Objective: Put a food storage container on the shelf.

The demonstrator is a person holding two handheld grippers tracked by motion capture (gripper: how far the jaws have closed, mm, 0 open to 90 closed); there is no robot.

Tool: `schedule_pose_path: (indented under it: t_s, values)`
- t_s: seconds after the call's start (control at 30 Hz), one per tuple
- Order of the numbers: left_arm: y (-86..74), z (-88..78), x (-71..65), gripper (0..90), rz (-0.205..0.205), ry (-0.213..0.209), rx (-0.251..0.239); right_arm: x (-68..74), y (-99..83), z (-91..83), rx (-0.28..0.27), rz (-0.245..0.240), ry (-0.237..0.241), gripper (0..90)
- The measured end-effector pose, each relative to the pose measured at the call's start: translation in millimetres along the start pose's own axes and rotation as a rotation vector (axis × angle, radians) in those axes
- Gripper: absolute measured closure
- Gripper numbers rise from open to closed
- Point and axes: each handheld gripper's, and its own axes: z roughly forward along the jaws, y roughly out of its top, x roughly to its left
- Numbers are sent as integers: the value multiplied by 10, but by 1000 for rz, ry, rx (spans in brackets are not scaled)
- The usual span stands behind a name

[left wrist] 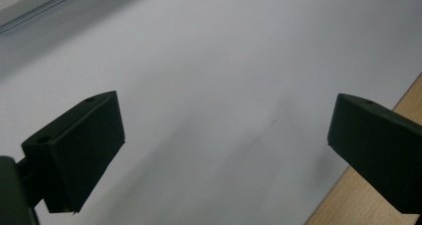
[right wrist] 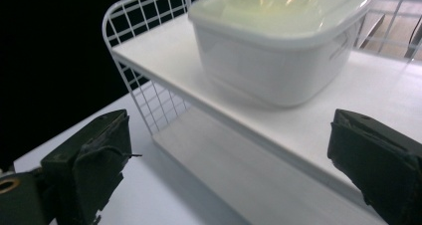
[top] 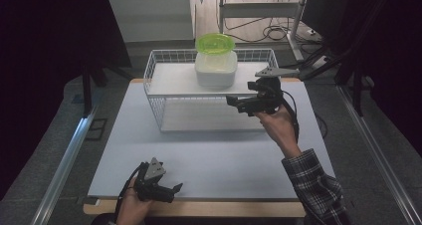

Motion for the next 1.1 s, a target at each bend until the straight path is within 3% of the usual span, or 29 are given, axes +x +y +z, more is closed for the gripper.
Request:
schedule_pose_path:
  t_s: [0.2, 0.3, 0.5, 0.77, 1.1]
  values:
    - [4, -22, 2, 11, 1, -9, -22, 62, -154, 8, 4, -18, 24, 17]
    - [7, -34, 1, 11, 1, -18, -35, 91, -244, 17, 16, -49, 20, 12]
    - [7, -36, 2, 11, 1, -24, -41, 131, -451, 14, 22, -60, 8, 0]
    - [14, -53, -14, 14, 19, -11, -54, 106, -774, -14, 32, -39, 5, 0]
    - [16, -76, -16, 17, 24, -20, -69, 111, -1008, -131, 52, -34, -23, 0]
